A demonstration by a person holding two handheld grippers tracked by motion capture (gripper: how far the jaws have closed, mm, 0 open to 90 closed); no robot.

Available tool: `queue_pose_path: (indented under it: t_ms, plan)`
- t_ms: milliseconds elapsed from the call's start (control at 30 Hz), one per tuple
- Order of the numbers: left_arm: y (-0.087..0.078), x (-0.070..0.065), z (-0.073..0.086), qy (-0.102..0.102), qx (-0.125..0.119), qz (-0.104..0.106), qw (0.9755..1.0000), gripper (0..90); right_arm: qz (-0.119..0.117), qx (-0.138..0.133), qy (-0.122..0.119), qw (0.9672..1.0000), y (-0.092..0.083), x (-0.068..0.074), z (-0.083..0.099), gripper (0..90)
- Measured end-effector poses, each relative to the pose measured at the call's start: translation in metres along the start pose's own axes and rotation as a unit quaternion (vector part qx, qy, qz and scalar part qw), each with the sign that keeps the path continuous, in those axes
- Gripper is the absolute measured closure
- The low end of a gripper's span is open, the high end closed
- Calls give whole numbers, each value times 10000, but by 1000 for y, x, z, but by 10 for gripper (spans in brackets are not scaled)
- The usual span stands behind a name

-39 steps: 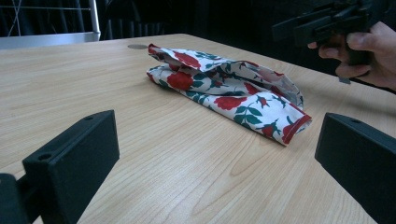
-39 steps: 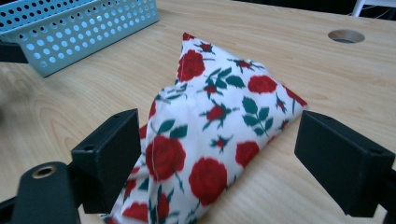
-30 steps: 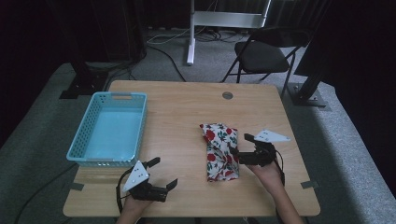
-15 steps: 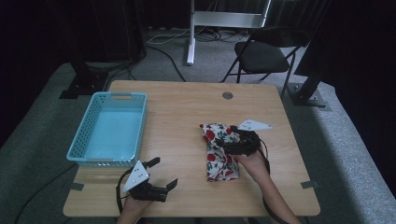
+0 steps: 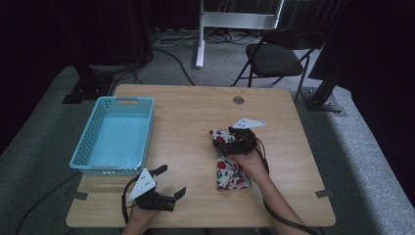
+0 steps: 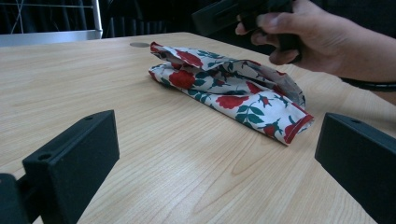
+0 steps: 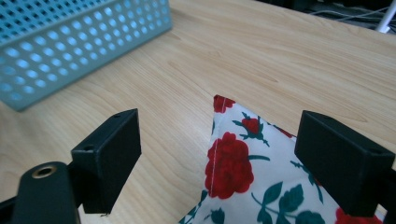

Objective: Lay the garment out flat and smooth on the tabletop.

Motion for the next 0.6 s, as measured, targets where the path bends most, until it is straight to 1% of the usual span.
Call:
queue_pose_path:
  t_ms: [67,100,133,200,267,333,400,467,500,567,600]
  plan:
    - [0,0,0,25,5,-8,10000,3,50,88,3,9999,5,-1,-1,142]
    - [0,0,0,25,5,-8,10000,4,73,124,32,9999,8,-3,-2,142]
    - [0,0,0,28,5,-16,10000,4,46,160,86,9998,11,-3,-2,142]
    - [0,0,0,-18,11,-9,10000,4,104,246,116,9996,15,-5,-3,148]
    - [0,1,0,-30,5,-2,10000,4,219,336,48,9992,20,-6,-5,149]
    - [0,1,0,-27,8,-5,10000,4,283,459,-22,9985,26,-6,-6,149]
    - [0,0,0,-16,3,-11,10000,4,338,540,-36,9980,30,-6,-6,150]
    - [0,1,0,-30,10,-18,10000,4,397,639,-49,9972,36,-6,-5,190]
    - [0,1,0,-56,19,-38,10000,4,434,681,-60,9967,39,-7,-4,194]
    - [0,2,0,-76,19,-30,10000,4,429,745,-23,9963,43,-7,-2,254]
    - [0,2,0,-92,18,-32,10000,4,452,773,-5,9960,44,-7,0,270]
Point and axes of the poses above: each handheld gripper's, and its own axes: y roughly forward along the jaws, z roughly out of its underside, x roughly to its left, the point moved 8 cm from there along y, roughly forward along the jaws, and after that the axes turned 12 degrees about x, right-handed, at the moved point
